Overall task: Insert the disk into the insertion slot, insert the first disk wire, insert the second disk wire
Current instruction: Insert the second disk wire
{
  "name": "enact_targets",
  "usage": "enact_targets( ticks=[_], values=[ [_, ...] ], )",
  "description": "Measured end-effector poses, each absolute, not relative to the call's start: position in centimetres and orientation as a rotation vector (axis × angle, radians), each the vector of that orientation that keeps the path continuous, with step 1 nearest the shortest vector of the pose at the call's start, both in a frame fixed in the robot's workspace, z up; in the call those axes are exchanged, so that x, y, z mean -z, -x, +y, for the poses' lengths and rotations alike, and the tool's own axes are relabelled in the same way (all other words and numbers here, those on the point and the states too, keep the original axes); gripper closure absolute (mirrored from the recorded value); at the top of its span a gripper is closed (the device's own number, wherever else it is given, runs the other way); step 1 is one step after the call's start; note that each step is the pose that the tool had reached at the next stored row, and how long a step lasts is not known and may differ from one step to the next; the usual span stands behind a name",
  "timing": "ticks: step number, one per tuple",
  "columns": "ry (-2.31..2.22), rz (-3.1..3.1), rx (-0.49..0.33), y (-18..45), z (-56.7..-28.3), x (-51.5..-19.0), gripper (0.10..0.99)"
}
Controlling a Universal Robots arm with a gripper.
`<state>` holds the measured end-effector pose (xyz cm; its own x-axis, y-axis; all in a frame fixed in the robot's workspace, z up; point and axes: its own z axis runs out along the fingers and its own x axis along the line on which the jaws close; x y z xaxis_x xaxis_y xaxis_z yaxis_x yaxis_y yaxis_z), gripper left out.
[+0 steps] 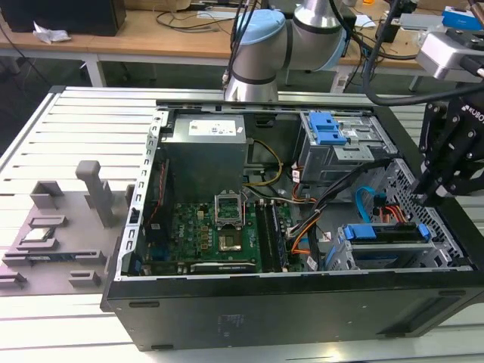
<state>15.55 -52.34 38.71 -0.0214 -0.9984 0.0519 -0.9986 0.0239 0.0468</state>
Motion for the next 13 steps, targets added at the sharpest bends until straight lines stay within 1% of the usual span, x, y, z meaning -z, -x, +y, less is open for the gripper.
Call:
enact_targets(
  ticks=[4, 6, 13],
  values=[
    [-2.147, -2.196, -0.004, -15.3, -52.2, -38.7, 0.784],
    [-2.147, -2.197, -0.004, -13.8, -51.5, -38.3, 0.784],
    [-2.144, -2.193, -0.012, -10.9, -51.0, -36.9, 0.784]
  ],
)
